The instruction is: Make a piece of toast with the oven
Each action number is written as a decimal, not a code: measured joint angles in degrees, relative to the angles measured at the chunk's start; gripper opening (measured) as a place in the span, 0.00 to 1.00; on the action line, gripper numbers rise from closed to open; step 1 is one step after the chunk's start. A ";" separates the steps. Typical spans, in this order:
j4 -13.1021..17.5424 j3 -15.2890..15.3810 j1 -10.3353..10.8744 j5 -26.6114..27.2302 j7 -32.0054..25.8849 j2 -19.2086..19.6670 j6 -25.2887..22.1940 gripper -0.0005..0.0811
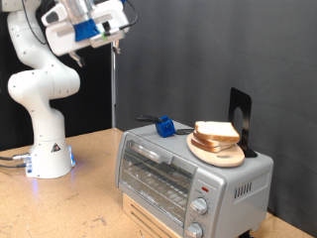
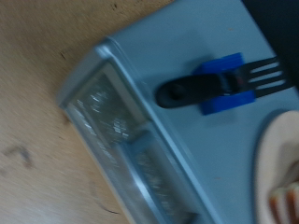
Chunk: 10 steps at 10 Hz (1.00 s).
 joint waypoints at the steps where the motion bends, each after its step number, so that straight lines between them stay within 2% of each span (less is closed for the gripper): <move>1: 0.66 -1.43 1.78 1.28 -5.99 1.61 1.64 0.84; 2: 0.63 -1.17 1.37 1.08 -3.45 1.59 1.30 0.84; 3: 0.63 -1.29 1.43 0.86 -5.96 1.51 -0.18 0.84; 5: 0.82 -4.27 3.27 1.25 -19.40 1.95 -5.42 0.84; 6: 0.91 -5.66 4.25 1.28 -25.19 2.79 -5.60 0.84; 7: 0.65 -6.08 4.75 1.77 -28.89 3.96 -2.04 0.84; 9: 0.22 -6.06 5.69 3.75 -32.46 7.14 6.46 0.84; 10: 0.64 -6.06 6.03 4.55 -32.87 8.91 7.95 0.84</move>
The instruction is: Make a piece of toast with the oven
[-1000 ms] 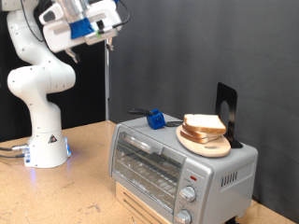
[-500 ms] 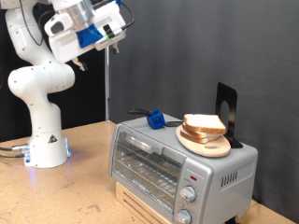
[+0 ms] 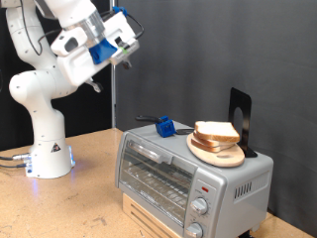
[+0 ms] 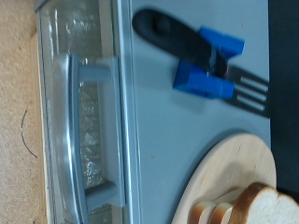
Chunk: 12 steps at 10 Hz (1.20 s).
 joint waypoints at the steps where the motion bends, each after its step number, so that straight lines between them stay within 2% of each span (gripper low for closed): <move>1: 0.78 -0.07 0.10 0.59 -0.49 1.51 0.10 0.84; 3: 1.73 -0.57 0.09 0.94 -1.47 3.39 -0.77 0.84; 6: 1.71 -0.75 -0.09 0.94 -0.49 3.95 -0.77 0.84; 9: 0.63 -1.28 0.14 3.29 -7.25 3.94 -1.36 0.84; 11: -1.70 -0.72 0.14 2.81 -7.60 4.59 2.10 0.84; 12: -3.03 -0.20 0.14 2.55 -7.56 5.51 5.28 0.84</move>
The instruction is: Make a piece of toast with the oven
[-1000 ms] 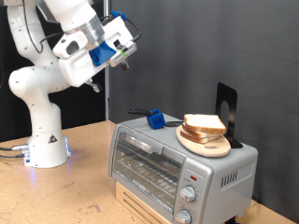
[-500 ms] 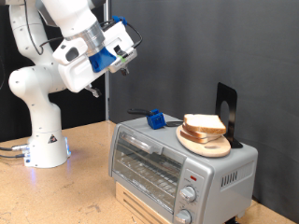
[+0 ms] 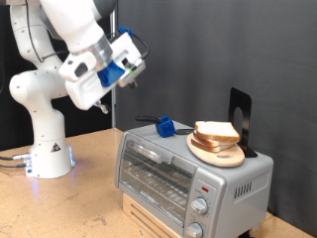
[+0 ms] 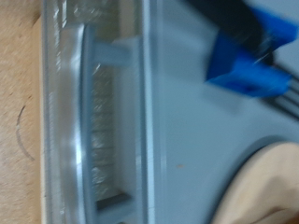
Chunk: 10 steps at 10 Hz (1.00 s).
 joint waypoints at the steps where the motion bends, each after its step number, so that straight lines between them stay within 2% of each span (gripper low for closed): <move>1: -1.14 0.58 0.00 -0.03 0.03 1.28 3.29 0.84; 4: -2.06 1.78 0.08 0.52 -0.01 5.65 9.12 0.84; 10: -1.93 2.29 0.11 1.45 -0.19 10.18 9.67 0.84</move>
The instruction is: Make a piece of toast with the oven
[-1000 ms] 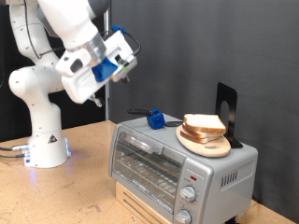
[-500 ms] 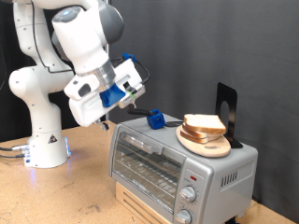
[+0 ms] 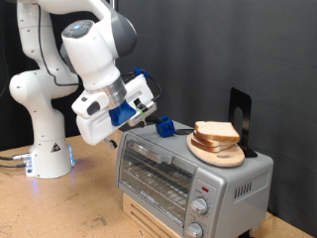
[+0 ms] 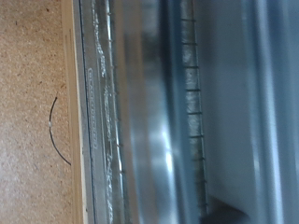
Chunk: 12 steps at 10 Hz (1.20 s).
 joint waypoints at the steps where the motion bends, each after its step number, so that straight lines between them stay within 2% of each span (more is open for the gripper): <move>1: 0.00 0.00 -0.01 0.00 0.00 0.72 0.05 0.84; 8: -0.09 -0.01 -0.06 0.02 0.02 4.28 2.12 0.84; 12: -0.12 -0.26 -0.54 -0.62 0.02 4.40 2.24 0.84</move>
